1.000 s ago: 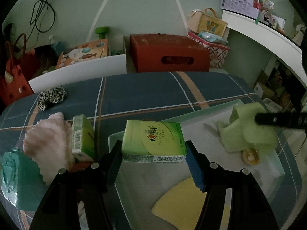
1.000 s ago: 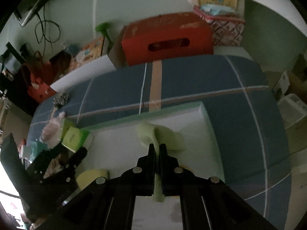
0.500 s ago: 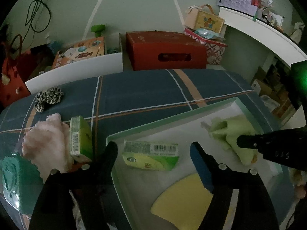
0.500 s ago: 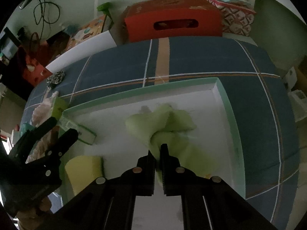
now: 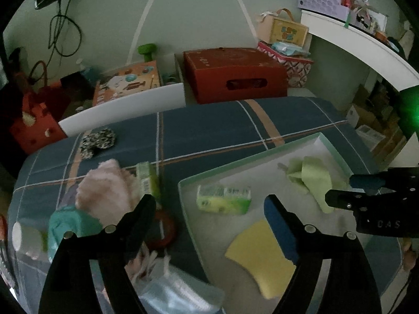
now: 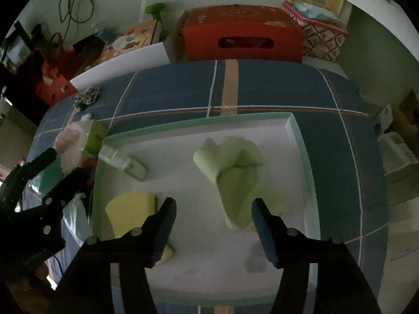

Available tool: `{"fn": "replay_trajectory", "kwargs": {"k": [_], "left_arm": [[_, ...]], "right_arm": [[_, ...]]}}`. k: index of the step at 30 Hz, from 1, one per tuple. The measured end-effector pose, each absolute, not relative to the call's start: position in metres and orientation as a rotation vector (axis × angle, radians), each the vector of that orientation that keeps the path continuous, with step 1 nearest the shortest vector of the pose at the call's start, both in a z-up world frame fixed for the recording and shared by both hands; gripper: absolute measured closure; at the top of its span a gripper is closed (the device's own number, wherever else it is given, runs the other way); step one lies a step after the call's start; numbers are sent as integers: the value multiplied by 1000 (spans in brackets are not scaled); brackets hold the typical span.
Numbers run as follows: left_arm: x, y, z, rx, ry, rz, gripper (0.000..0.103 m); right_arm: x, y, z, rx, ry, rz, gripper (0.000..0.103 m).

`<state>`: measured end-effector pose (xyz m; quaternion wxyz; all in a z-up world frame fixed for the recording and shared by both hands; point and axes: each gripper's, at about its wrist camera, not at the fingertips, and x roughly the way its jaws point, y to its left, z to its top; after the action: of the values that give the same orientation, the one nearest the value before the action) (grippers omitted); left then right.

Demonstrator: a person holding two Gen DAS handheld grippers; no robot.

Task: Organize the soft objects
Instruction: 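Withdraw both tools from the tray toward the remaining items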

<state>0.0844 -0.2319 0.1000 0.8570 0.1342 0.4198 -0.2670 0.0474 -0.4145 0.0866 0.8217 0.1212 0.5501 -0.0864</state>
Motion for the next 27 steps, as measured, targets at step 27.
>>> {"fn": "replay_trajectory", "kwargs": {"k": [27], "left_arm": [[86, -67, 90, 11, 987, -291, 0]], "right_arm": [[21, -341, 100, 216, 1167, -188, 0]]}}
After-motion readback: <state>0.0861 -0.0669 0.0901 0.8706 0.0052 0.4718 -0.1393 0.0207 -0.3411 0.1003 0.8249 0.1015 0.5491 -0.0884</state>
